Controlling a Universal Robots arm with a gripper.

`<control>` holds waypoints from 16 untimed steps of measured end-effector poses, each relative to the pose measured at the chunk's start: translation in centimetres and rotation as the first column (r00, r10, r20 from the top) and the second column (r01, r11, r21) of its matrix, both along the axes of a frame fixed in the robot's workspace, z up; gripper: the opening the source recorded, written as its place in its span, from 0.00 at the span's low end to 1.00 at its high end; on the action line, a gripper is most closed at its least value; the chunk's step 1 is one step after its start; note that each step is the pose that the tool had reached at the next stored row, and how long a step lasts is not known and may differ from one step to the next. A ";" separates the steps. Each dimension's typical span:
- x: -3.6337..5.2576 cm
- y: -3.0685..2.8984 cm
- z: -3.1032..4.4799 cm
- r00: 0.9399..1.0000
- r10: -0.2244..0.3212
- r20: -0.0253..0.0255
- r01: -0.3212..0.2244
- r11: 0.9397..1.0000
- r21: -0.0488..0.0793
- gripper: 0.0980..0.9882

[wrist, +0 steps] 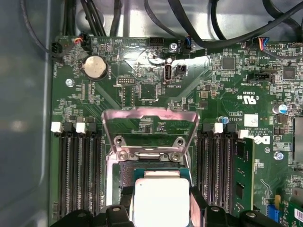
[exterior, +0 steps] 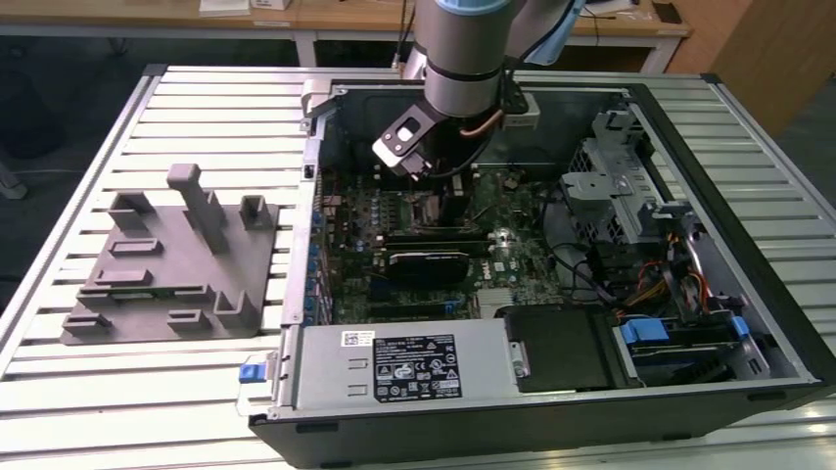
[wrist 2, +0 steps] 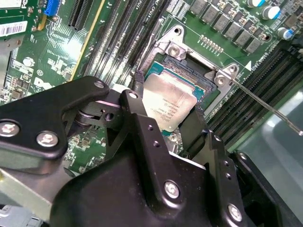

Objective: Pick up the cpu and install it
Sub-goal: 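Place the cpu into insertion slot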

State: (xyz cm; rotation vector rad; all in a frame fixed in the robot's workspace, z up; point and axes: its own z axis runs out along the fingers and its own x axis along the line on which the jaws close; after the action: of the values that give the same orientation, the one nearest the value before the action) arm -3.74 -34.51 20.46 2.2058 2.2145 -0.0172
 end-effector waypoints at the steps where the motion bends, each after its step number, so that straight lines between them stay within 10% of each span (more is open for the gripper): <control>1: 0.00 0.05 -0.03 1.000 0.000 0.000 0.000 1.000 -0.002 0.50; 16: -0.05 0.78 -0.75 1.000 0.000 0.000 0.000 1.000 -0.021 0.50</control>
State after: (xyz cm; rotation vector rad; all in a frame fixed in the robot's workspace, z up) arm -3.80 -33.73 19.71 2.1953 2.2038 -0.0402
